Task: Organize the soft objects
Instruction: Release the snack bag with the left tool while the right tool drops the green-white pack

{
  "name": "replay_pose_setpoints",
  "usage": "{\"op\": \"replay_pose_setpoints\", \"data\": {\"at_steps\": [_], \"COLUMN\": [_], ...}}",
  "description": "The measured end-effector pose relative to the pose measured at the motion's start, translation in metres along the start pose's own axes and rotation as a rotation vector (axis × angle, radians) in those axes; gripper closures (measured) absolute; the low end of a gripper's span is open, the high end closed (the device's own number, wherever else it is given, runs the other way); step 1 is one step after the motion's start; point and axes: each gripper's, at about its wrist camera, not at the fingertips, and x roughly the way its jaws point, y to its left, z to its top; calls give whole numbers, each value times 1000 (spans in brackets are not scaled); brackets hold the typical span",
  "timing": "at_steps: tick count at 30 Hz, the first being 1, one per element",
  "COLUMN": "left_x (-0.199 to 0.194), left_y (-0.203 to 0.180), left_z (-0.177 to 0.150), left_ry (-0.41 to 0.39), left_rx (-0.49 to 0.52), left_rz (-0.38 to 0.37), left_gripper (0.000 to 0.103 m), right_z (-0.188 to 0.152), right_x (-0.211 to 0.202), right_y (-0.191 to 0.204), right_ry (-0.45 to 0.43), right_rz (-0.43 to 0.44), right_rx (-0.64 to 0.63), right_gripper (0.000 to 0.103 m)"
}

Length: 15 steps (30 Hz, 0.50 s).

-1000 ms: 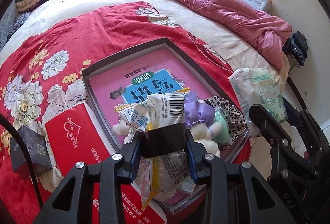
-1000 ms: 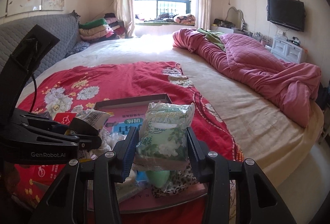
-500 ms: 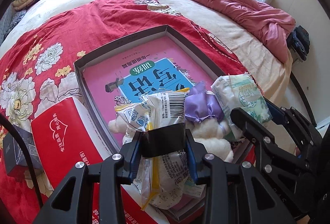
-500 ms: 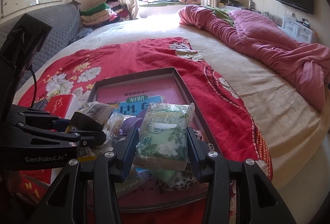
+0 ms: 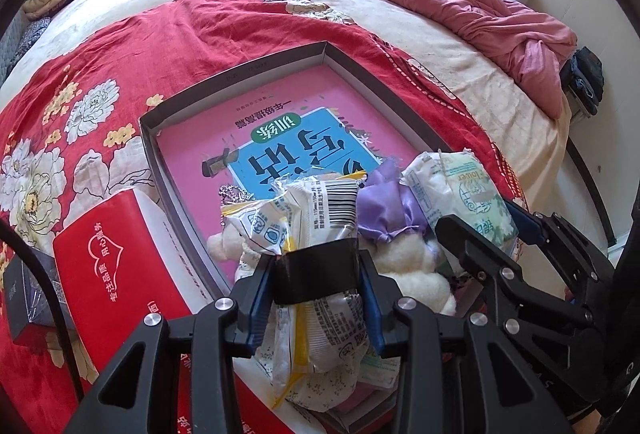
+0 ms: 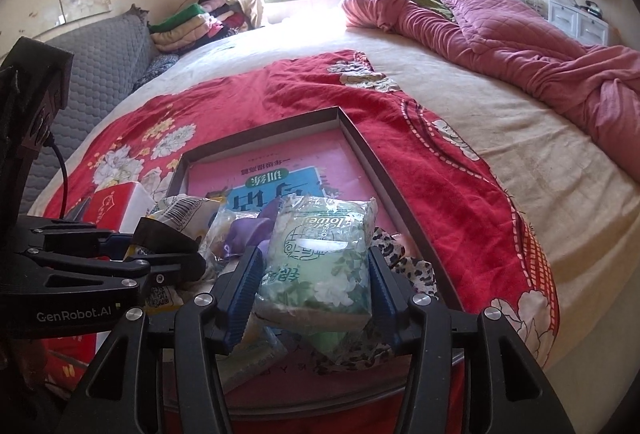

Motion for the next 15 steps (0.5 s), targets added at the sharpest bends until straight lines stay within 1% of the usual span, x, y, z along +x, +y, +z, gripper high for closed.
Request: {"op": "replay_pose_setpoints", "data": {"at_steps": [2, 3, 4, 5, 8, 10, 15], "left_x": [1, 1, 2, 2, 1, 1, -3], "left_y": [-1, -1, -2, -3, -4, -4, -3], "left_z": [0, 1, 1, 1, 2, 2, 2], "left_ry": [3, 6, 9, 9, 6, 4, -8], "left_rx": [5, 8, 14, 17, 30, 36, 33], "left_rz": [3, 6, 11, 15, 31, 45, 33], "left_gripper": [63, 63, 62, 62, 59, 54, 47], "right_z": [0, 0, 0, 0, 0, 0, 1], "right_x": [-1, -1, -1, -1, -3, -3, -8], "right_y": [0, 0, 1, 1, -1, -1, -4], "right_ry": [-4, -5, -5, -5, -6, -5, -25], "right_rz": [-5, -8, -9, -12, -13, -16, -22], "right_rx": [-4, -5, -7, -8, -2, 2, 14], "right_gripper": [46, 38, 34, 32, 32, 32, 31]}}
